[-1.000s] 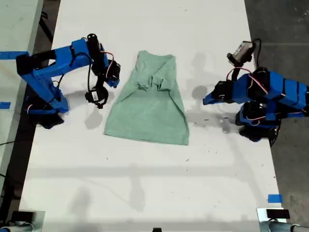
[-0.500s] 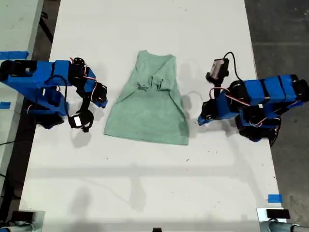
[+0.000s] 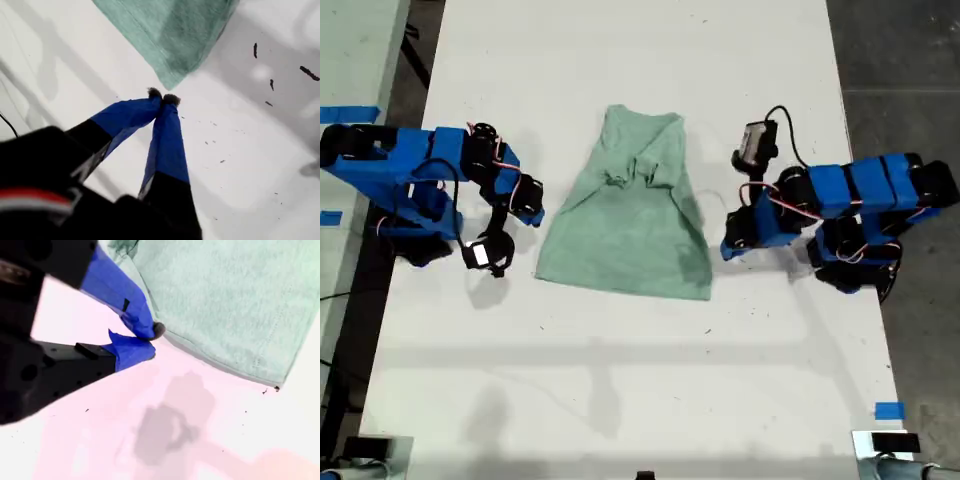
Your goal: Fold tshirt
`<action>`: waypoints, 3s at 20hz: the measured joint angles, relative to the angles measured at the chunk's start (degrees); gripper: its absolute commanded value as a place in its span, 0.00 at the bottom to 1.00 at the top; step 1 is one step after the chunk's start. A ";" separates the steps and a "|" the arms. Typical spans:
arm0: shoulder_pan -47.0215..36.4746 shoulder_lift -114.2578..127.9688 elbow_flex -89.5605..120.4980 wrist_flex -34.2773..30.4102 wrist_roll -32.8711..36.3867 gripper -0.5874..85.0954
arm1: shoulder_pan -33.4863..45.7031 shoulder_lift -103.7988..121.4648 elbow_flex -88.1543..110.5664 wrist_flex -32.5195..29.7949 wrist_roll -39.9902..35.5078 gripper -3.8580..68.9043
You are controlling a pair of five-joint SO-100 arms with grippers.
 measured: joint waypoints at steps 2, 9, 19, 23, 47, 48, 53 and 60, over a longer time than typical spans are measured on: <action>0.00 -0.53 0.00 -0.35 0.00 0.01 | 0.00 0.00 0.00 0.00 -0.18 0.40; 0.97 -0.79 0.00 -0.70 -0.44 0.01 | 0.18 -3.25 6.94 -7.29 -3.96 0.50; 1.76 -0.79 0.44 -0.70 -1.93 0.01 | 3.78 -24.26 9.93 -23.55 -5.89 0.10; 2.29 -0.79 0.53 -0.70 -2.11 0.01 | 4.31 -24.79 11.34 -27.77 -6.59 0.03; 3.25 -0.79 0.53 -0.70 -3.16 0.01 | 6.24 -24.96 -2.46 -37.18 4.04 0.03; 3.25 -0.79 0.53 -0.70 -3.16 0.01 | 7.56 -27.16 -0.35 -40.61 4.39 0.03; 3.25 -0.79 0.53 -0.70 -3.16 0.01 | 10.20 -36.12 1.67 -47.64 5.19 0.38; 3.25 -0.79 0.53 -0.70 -3.16 0.01 | 10.02 -26.89 -8.53 -27.69 1.49 0.50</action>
